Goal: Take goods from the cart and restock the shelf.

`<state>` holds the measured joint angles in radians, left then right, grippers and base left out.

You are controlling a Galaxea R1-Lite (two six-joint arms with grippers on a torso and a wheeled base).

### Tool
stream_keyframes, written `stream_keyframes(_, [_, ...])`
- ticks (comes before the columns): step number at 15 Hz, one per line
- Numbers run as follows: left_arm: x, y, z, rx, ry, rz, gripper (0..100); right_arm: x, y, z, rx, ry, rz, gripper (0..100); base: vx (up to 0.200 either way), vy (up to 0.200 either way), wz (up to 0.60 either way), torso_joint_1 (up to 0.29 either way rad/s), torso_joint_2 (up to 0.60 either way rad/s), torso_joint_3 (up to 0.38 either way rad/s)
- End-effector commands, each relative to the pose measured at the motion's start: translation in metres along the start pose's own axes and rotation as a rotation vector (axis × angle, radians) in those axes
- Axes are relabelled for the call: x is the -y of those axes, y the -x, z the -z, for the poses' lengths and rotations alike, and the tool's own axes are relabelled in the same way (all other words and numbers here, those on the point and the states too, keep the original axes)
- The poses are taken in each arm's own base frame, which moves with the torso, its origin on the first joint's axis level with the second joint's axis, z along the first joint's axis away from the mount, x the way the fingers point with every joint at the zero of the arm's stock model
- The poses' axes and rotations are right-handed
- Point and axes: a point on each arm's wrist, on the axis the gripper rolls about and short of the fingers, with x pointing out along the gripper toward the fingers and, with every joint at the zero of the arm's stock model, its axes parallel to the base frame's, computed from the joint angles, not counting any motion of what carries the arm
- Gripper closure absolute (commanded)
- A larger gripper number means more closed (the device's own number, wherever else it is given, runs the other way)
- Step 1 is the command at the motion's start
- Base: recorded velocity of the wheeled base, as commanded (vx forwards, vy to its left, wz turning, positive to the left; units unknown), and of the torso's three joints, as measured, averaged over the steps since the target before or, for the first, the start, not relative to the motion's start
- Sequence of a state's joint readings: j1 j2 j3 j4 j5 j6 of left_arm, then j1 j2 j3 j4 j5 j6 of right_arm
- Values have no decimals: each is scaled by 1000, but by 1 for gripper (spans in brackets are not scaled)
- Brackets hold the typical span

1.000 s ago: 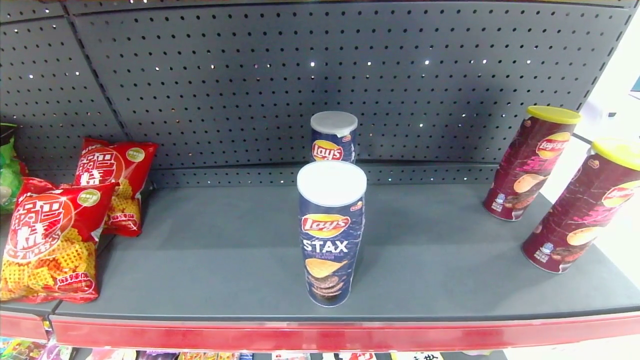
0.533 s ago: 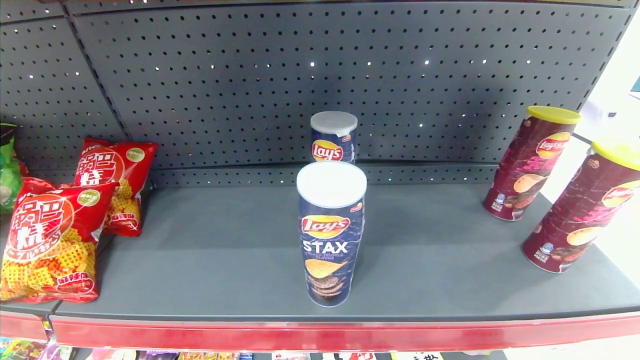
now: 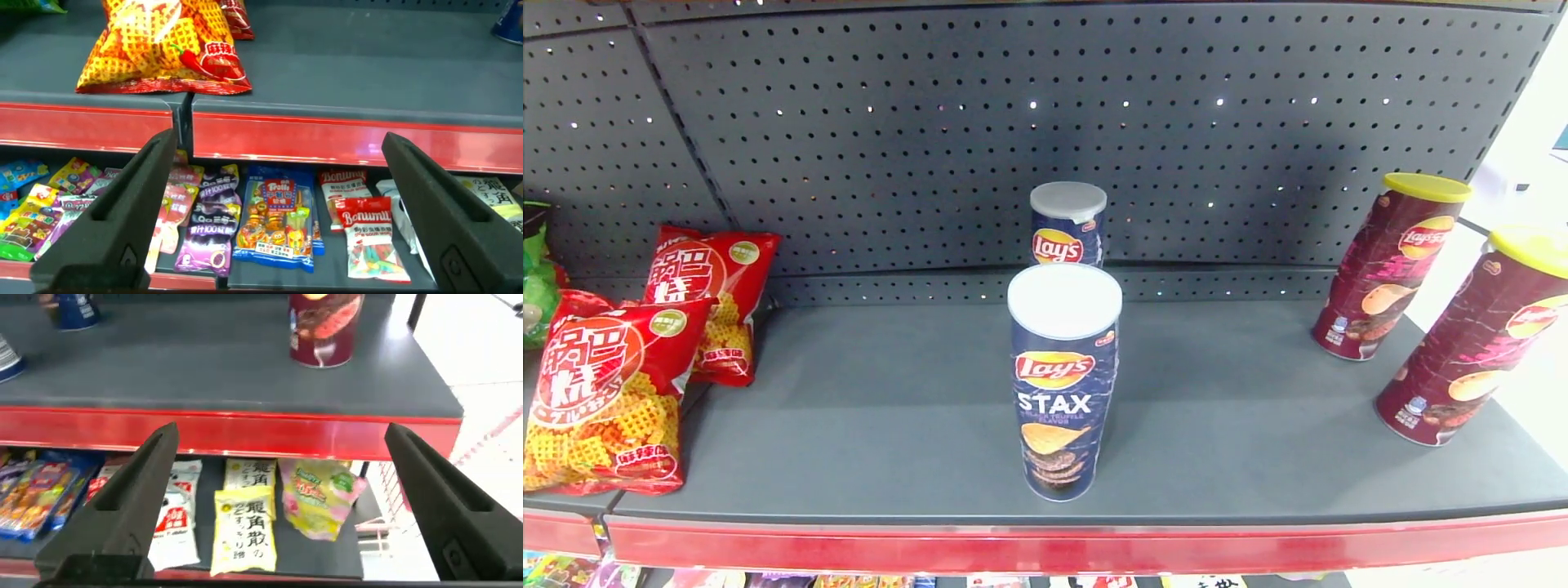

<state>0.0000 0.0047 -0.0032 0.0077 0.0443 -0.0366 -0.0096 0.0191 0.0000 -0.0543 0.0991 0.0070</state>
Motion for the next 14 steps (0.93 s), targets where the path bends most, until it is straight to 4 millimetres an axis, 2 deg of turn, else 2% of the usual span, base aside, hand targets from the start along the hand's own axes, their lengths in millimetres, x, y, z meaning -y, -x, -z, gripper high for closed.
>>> stream_keyframes(1, [0,0,0,-2,0,0,0,0,2,0,20,2,16,0,0,0,0,0,0,0])
stream_keyframes(2, [0,0,0,-2,0,0,0,3,2,7,-43,-8,121,0,0,0,0,0,0,0])
stream_keyframes(3, [0,0,0,-2,2,0,0,3,2,7,-49,-16,136,0,0,0,0,0,0,0])
stream_keyframes(14, [0,0,0,-2,0,0,0,3,2,6,-36,0,139,0,0,0,0,0,0,0])
